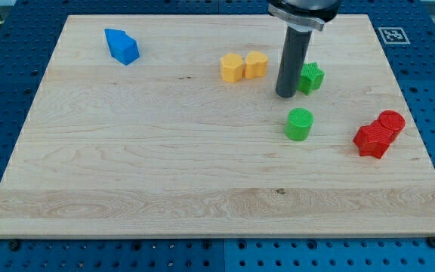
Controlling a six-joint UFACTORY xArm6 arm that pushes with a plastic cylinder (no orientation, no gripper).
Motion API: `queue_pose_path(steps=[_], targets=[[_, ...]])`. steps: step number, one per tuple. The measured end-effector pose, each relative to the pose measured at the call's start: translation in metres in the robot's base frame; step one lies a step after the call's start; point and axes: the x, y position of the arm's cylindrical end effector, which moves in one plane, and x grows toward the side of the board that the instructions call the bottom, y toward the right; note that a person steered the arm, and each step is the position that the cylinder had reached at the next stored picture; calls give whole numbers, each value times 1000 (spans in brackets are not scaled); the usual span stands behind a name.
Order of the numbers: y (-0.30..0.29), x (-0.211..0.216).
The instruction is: Push the green star into the yellow blocks
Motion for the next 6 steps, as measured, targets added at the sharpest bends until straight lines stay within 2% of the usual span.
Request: queue_pose_path(steps=[1,3,4,6], targets=[[30,16],[91,13],[99,2],[42,-29]])
